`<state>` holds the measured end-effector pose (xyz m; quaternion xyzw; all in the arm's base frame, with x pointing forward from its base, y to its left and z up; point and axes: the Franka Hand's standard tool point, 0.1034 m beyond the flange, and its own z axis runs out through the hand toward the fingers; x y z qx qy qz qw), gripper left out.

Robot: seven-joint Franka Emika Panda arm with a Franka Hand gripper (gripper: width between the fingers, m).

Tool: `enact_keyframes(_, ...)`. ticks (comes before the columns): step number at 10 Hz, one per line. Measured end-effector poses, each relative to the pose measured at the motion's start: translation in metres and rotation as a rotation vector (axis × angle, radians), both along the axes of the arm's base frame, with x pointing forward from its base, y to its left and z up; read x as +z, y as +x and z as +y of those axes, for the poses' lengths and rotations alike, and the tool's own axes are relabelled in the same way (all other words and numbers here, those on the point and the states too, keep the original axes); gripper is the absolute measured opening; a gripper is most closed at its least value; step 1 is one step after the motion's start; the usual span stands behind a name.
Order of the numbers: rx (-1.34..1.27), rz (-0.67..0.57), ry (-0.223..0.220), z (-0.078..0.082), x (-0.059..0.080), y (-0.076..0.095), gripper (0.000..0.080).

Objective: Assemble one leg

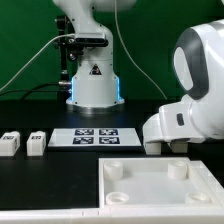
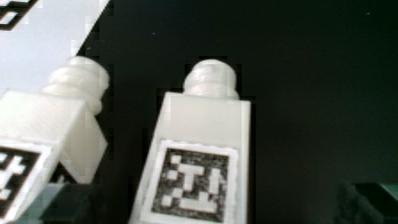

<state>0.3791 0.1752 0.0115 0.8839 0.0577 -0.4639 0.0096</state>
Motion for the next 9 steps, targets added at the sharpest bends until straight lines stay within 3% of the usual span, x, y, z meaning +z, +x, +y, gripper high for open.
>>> enact_keyframes(2,0.000,0.000,0.000,0.0001,0.0001,0.0001,0.0649)
enact_keyframes(4,0.000,0.000,0.000,0.0001,0.0001,0.0001,0.0391)
enact_keyframes(5,0.000,0.000,0.000,0.0001,0.0001,0.0001,0.0391)
enact_keyframes(6,0.000,0.000,0.000,0.0001,0.0001,0.0001,0.0290)
enact_keyframes(9,0.000,0.000,0.000,0.0001,0.0001,0.0001,0.0290)
